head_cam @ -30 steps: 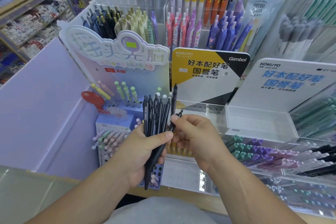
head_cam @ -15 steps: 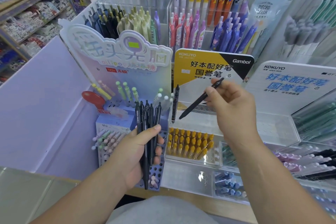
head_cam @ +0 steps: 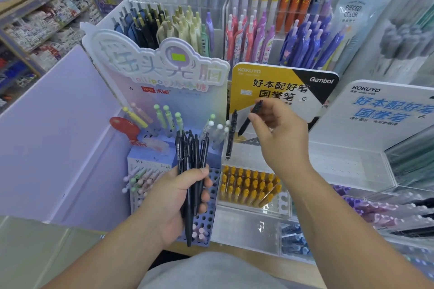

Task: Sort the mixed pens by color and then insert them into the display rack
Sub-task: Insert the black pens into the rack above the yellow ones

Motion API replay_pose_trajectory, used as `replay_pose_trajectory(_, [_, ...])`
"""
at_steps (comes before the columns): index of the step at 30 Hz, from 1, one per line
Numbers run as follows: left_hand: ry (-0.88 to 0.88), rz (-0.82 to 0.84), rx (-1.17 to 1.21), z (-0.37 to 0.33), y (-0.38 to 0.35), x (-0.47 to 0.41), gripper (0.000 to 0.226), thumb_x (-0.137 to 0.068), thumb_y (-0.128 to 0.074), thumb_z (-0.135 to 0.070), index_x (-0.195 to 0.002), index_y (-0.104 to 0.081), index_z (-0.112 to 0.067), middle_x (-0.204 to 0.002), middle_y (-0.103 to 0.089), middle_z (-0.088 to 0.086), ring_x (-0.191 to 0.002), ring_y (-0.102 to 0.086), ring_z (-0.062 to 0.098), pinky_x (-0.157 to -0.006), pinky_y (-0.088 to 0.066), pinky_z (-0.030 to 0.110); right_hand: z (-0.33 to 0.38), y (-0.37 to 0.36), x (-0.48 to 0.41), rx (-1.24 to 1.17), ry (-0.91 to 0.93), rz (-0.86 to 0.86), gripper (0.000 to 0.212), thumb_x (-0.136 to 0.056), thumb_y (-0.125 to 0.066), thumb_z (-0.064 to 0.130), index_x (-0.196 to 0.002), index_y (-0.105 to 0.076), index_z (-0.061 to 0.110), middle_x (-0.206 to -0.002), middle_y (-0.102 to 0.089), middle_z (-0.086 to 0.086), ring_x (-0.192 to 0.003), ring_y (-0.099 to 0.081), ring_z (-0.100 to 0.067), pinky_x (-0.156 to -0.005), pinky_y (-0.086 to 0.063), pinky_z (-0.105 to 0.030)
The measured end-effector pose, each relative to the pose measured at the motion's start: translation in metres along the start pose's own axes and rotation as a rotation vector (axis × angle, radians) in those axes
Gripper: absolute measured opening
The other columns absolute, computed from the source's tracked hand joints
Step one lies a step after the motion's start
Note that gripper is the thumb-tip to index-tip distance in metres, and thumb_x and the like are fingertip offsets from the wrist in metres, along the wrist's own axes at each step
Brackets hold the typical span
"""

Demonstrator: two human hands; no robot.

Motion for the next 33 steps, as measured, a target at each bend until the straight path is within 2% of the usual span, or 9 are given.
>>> replay_pose_trajectory(3, [0.0, 0.001, -0.004, 0.0, 0.001, 0.0, 0.044, -0.066, -0.075, -0.022, -0.103, -0.063, -0.003, -0.076, -0.061, 0.011, -0.054, -0.053, 0.018, -0.044, -0.043, 0.029, -0.007, -0.007, -0.002, 0.059, 0.015, 0.021, 0.021, -0.093, -0.069, 0.019, -0.114, -0.068, 0.021, -0.094, -0.068, 0.016, -0.085, -0.063, 0.002, -0.078, -0.05, -0.011])
replay_pose_trajectory(8, [-0.004, 0.004, -0.002, -0.001, 0.0, 0.0, 0.04, -0.069, -0.074, -0.02, -0.103, -0.064, -0.003, -0.076, -0.061, 0.011, -0.054, -0.053, 0.018, -0.045, -0.044, 0.029, -0.018, -0.021, -0.001, 0.181, 0.048, 0.083, 0.023, -0.092, -0.068, 0.022, -0.115, -0.069, 0.02, -0.098, -0.072, 0.008, -0.086, -0.068, -0.011, -0.078, -0.059, -0.038])
replay_pose_trajectory(16, [-0.024, -0.006, -0.023, -0.002, 0.0, 0.002, 0.017, -0.087, -0.068, -0.012, -0.101, -0.063, -0.003, -0.075, -0.062, 0.011, -0.055, -0.054, 0.019, -0.046, -0.044, 0.029, -0.025, -0.03, -0.002, 0.256, 0.045, 0.091, 0.023, -0.091, -0.068, 0.024, -0.114, -0.068, 0.024, -0.094, -0.073, 0.006, -0.078, -0.069, -0.017, -0.07, -0.059, -0.04])
replay_pose_trajectory(21, [-0.042, 0.029, -0.053, -0.003, -0.004, 0.006, 0.008, -0.088, -0.066, -0.01, -0.094, -0.064, -0.005, -0.075, -0.061, 0.011, -0.055, -0.054, 0.019, -0.047, -0.044, 0.03, -0.023, -0.027, 0.002, 0.241, 0.0, 0.103, 0.026, -0.092, -0.067, 0.029, -0.117, -0.064, 0.028, -0.101, -0.071, 0.013, -0.076, -0.066, -0.009, -0.07, -0.059, -0.035])
replay_pose_trajectory(23, [-0.058, 0.057, -0.054, -0.005, -0.007, 0.009, 0.01, -0.089, -0.064, -0.008, -0.099, -0.064, -0.005, -0.075, -0.061, 0.012, -0.054, -0.053, 0.019, -0.046, -0.043, 0.029, -0.019, -0.02, 0.009, 0.194, -0.074, 0.083, 0.03, -0.092, -0.067, 0.032, -0.122, -0.061, 0.029, -0.103, -0.068, 0.016, -0.075, -0.064, -0.003, -0.069, -0.056, -0.025])
replay_pose_trajectory(25, [-0.075, 0.088, -0.059, -0.006, -0.01, 0.011, 0.017, -0.09, -0.062, -0.006, -0.106, -0.063, -0.004, -0.074, -0.06, 0.011, -0.054, -0.052, 0.019, -0.045, -0.042, 0.029, -0.014, -0.014, 0.019, 0.103, -0.16, 0.059, 0.025, -0.092, -0.066, 0.034, -0.116, -0.059, 0.031, -0.094, -0.066, 0.016, -0.075, -0.062, -0.001, -0.065, -0.05, -0.016])
replay_pose_trajectory(28, [-0.089, 0.122, -0.094, -0.006, -0.015, 0.013, 0.029, -0.087, -0.063, -0.006, -0.114, -0.059, 0.004, -0.072, -0.059, 0.011, -0.053, -0.051, 0.019, -0.045, -0.041, 0.029, -0.001, -0.01, 0.036, -0.178, -0.338, 0.107, 0.008, -0.091, -0.069, 0.031, -0.094, -0.066, 0.025, -0.081, -0.069, 0.004, -0.07, -0.065, -0.007, -0.065, -0.053, -0.022])
replay_pose_trajectory(31, [-0.085, 0.134, -0.138, -0.004, -0.021, 0.013, 0.02, -0.089, -0.062, -0.004, -0.106, -0.056, 0.003, -0.072, -0.059, 0.011, -0.052, -0.05, 0.019, -0.045, -0.04, 0.028, 0.012, -0.014, 0.051, -0.453, -0.495, 0.288, 0.014, -0.088, -0.072, 0.026, -0.09, -0.071, 0.012, -0.08, -0.072, -0.01, -0.062, -0.063, -0.013, -0.061, -0.053, -0.027])
replay_pose_trajectory(33, [-0.072, 0.137, -0.173, -0.003, -0.024, 0.013, 0.012, -0.09, -0.063, -0.003, -0.098, -0.055, -0.004, -0.072, -0.06, 0.012, -0.052, -0.051, 0.02, -0.045, -0.04, 0.028, 0.013, -0.016, 0.055, -0.485, -0.516, 0.295, 0.021, -0.085, -0.076, 0.026, -0.089, -0.07, 0.006, -0.079, -0.07, -0.018, -0.06, -0.061, -0.017, -0.059, -0.051, -0.029])
Point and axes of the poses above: each hand's wrist, its own x-axis away from the middle knuckle, its own y-axis out of the back of the hand, z = x × y, the point moved 3 cm from there along -x, towards the middle knuckle
